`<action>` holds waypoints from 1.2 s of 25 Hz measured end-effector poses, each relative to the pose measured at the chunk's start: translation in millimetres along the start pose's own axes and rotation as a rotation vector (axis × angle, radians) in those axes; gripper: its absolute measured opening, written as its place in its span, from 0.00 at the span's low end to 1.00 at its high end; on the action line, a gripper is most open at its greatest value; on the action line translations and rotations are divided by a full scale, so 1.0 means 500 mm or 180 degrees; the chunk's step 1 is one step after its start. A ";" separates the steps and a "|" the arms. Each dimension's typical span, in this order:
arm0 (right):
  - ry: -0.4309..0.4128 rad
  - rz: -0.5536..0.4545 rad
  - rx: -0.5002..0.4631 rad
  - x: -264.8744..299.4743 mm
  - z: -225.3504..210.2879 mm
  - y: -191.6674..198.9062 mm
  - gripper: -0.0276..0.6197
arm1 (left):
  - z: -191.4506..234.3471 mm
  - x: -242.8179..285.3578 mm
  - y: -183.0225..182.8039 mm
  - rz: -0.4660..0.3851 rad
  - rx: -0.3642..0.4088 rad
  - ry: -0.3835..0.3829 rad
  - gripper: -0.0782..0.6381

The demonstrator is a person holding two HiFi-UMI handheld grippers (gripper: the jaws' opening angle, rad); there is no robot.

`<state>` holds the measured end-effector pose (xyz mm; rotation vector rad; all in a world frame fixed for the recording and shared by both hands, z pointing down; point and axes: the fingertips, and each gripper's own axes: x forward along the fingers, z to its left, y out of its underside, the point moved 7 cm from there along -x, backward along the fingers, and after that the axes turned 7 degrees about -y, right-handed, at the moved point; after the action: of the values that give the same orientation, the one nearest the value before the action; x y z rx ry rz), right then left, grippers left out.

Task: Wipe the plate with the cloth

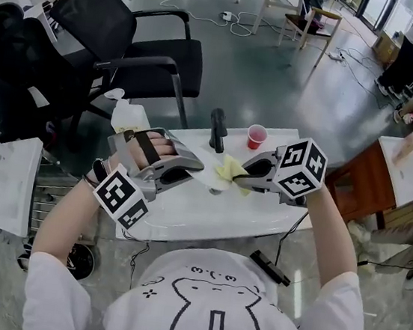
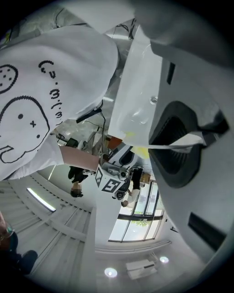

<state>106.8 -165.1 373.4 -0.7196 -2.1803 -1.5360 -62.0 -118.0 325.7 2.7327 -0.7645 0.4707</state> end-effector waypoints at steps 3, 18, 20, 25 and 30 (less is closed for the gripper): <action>0.0079 0.0030 0.0104 0.008 -0.022 0.014 0.10 | 0.000 -0.004 0.000 0.0009 0.0015 -0.0002 0.14; 0.0236 -0.0775 0.0624 -0.050 0.014 -0.107 0.10 | -0.021 0.016 -0.007 0.0033 0.0082 0.0081 0.14; 0.0063 -0.0802 0.0793 -0.031 0.028 -0.130 0.10 | -0.021 0.019 -0.010 0.0010 0.0120 0.0082 0.14; -0.0075 -0.0543 0.0879 0.016 0.044 -0.148 0.10 | -0.024 0.024 -0.019 0.0010 0.0223 0.0108 0.14; -0.0047 -0.0195 0.0867 0.038 0.024 -0.136 0.10 | -0.026 0.018 -0.023 0.0008 0.0248 0.0100 0.14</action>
<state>50.7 -168.8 329.3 -0.5822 -2.3800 -1.2287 -51.6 -108.3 339.1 2.7891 -0.7571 0.5540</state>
